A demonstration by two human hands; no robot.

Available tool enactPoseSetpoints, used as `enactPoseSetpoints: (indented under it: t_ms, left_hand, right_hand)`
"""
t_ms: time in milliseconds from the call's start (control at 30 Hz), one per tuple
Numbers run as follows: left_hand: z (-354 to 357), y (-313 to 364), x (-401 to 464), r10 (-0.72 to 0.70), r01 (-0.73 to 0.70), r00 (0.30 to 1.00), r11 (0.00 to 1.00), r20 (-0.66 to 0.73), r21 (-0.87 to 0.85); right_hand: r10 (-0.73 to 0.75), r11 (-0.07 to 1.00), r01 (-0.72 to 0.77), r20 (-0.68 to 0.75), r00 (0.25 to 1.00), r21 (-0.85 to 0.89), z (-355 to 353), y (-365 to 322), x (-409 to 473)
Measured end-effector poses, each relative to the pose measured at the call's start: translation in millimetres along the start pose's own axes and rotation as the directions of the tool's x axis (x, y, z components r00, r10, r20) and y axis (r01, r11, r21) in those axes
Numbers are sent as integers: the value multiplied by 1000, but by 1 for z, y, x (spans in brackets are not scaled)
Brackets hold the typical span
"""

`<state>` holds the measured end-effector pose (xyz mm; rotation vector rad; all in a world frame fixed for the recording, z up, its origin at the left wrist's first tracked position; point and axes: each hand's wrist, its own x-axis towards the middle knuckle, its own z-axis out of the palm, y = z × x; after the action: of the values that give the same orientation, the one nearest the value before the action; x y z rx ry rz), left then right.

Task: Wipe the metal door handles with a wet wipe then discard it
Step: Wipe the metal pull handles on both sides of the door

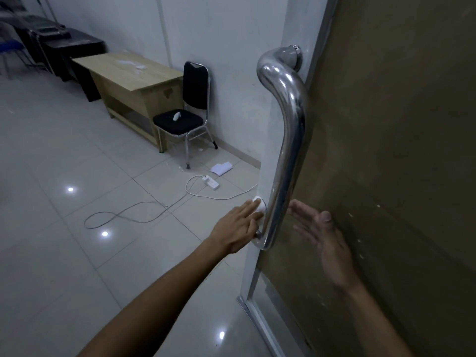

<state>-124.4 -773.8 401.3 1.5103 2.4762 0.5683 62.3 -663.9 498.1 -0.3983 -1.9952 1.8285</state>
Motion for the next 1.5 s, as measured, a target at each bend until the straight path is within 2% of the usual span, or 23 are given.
enactPoseSetpoints:
  t_ms: [133,267,400,533,600,667,767,833,933,967,1067,1200,1267,1400,1500]
  left_hand:
    - [-5,0,4,35,-36,999,998,13,52]
    - [0,3,-8,-46,44,999,987,-6,-153]
    - [18,3,-30,-160,106,983,894,-90,-436]
    - [32,18,-49,-175,59,969,849,-174,-525]
    - [36,29,-56,-180,71,972,838,-151,-541]
    - [37,40,-61,-241,129,966,769,-97,-626]
    - [37,62,-73,-345,176,938,565,-36,-806]
    - [35,76,-78,-383,224,923,455,37,-862]
    - [24,88,-74,-397,192,916,308,57,-932]
    - [23,89,-73,-404,175,914,290,45,-941]
    - [19,97,-74,-410,146,912,329,-1,-933]
    - [23,104,-77,-346,97,938,346,-31,-933]
    - [34,101,-75,-361,113,932,364,-28,-924]
    - [59,88,-72,-416,152,905,511,-89,-846]
    - [59,86,-61,-434,128,893,503,-121,-855]
  right_hand:
    - [-10,1000,10,5,1000,-14,-4,-3,1]
    - [-8,1000,8,10,1000,4,-5,-3,1]
    - [3,1000,-4,20,1000,13,-2,-2,-1]
    - [11,1000,-12,38,999,11,-1,6,0]
    - [21,1000,-20,55,998,-13,-1,11,1]
    - [33,999,-33,59,998,-12,0,17,1]
    - [60,998,-60,69,996,-11,3,23,-3]
    - [67,998,-66,70,995,-18,5,28,-7]
    - [69,997,-70,64,996,14,5,33,-9]
    - [69,997,-70,63,996,22,5,34,-10]
    - [70,997,-72,63,996,36,4,34,-11]
    - [71,997,-73,63,995,27,4,35,-11]
    - [65,997,-67,63,996,27,2,37,-11]
    - [62,998,-62,84,995,-3,-2,37,-10]
    - [62,998,-62,96,993,-9,-4,37,-9]
